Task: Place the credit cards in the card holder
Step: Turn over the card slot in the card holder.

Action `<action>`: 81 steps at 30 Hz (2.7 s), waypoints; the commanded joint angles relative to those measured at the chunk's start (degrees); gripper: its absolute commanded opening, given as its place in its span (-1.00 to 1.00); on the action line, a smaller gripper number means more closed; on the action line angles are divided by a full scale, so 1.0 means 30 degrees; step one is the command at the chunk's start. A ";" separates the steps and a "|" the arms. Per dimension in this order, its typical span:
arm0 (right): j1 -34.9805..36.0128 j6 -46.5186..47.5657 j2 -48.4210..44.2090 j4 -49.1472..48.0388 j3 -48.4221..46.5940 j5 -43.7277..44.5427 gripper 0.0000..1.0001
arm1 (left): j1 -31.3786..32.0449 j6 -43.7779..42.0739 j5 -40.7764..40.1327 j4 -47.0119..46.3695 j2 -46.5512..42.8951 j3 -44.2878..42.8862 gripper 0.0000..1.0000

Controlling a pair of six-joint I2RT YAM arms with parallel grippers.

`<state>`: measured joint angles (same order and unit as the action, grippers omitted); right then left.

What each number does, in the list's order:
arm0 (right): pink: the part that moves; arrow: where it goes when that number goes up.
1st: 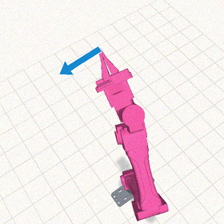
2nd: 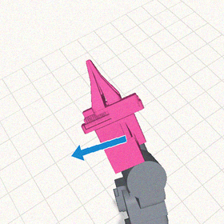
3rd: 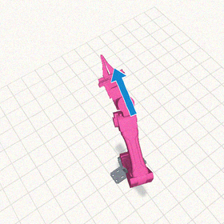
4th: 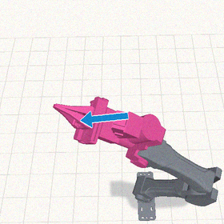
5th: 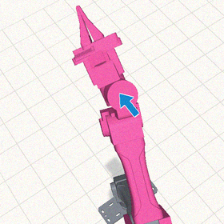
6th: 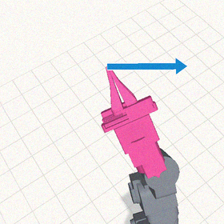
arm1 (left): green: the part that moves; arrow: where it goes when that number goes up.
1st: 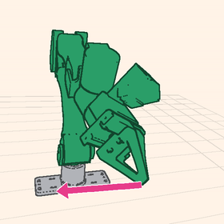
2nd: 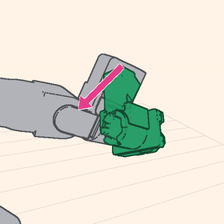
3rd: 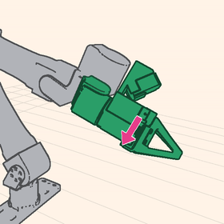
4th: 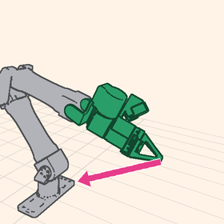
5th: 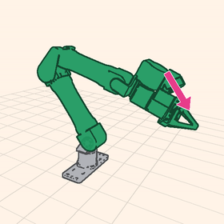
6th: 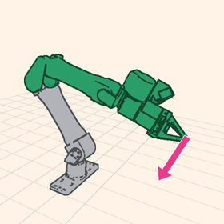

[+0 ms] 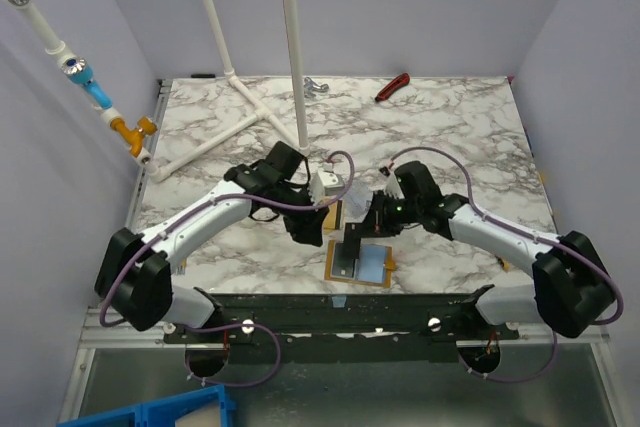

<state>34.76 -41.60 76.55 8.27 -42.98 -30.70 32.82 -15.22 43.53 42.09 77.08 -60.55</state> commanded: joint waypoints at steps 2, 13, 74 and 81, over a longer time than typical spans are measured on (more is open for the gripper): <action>-0.0146 -0.0461 -0.2438 0.3402 0.2092 0.3125 -0.99 | 0.2409 -0.1027 -0.3654 -0.2353 0.2558 0.0615 -0.17; -0.1287 -0.0653 -0.4630 0.5731 0.2537 0.4664 -0.99 | 0.4058 -0.0054 -0.5062 -0.3780 0.5541 0.0470 -0.36; -0.2682 -0.0081 -0.5382 0.9926 0.2051 0.7058 -0.99 | 0.5174 0.2658 -0.4944 -0.9265 0.6773 0.2343 -0.81; -0.2682 -0.0033 -0.5329 0.9646 0.2172 0.6373 -0.99 | 0.5174 0.2643 -0.4849 -0.9179 0.6756 0.2303 -0.82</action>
<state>26.52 -42.33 60.53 36.23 -35.62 -12.01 48.12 -6.98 27.27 14.22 97.76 -54.59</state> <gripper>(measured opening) 0.008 0.092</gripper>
